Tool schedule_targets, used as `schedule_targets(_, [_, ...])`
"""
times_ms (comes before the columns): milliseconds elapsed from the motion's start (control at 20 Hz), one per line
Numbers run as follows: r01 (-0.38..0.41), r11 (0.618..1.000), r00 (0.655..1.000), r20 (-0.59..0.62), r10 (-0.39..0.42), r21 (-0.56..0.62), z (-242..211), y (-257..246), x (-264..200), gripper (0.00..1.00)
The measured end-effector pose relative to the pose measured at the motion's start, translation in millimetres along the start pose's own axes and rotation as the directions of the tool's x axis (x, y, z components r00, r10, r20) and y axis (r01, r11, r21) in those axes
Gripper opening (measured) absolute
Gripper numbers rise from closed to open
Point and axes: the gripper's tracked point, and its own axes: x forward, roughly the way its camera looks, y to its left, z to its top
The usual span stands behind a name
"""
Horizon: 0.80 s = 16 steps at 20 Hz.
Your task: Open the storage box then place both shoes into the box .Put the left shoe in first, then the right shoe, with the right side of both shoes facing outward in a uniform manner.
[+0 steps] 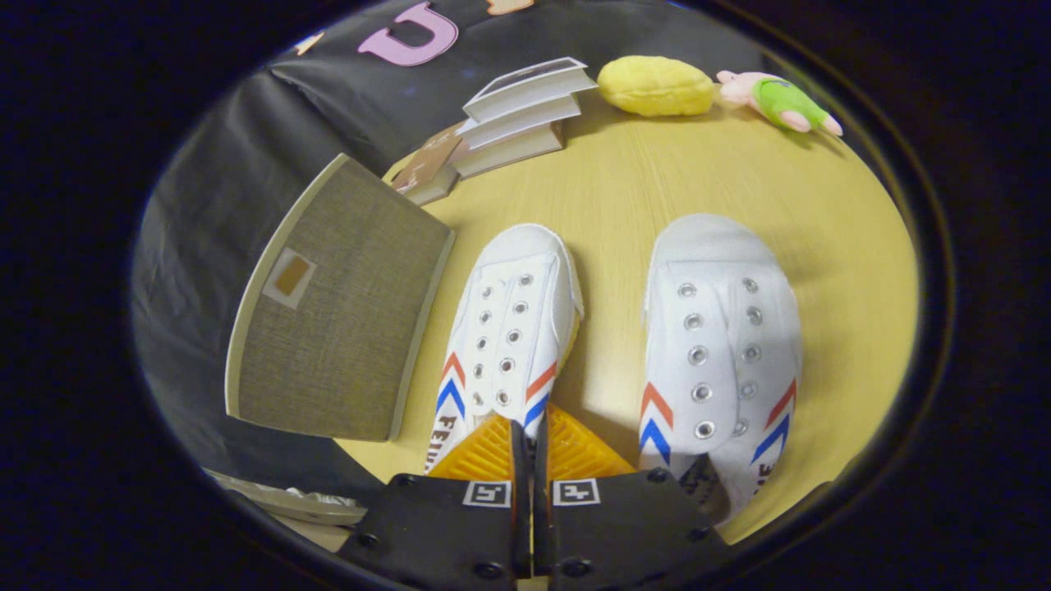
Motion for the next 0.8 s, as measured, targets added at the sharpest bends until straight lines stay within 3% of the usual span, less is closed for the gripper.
schedule_targets(450, [-0.097,0.987,0.995,0.045,0.092,0.130,18.7,34.9,-20.4,0.05])
schedule_targets(800, [-0.143,0.981,0.983,0.134,0.125,0.135,65.9,83.0,-63.9,0.05])
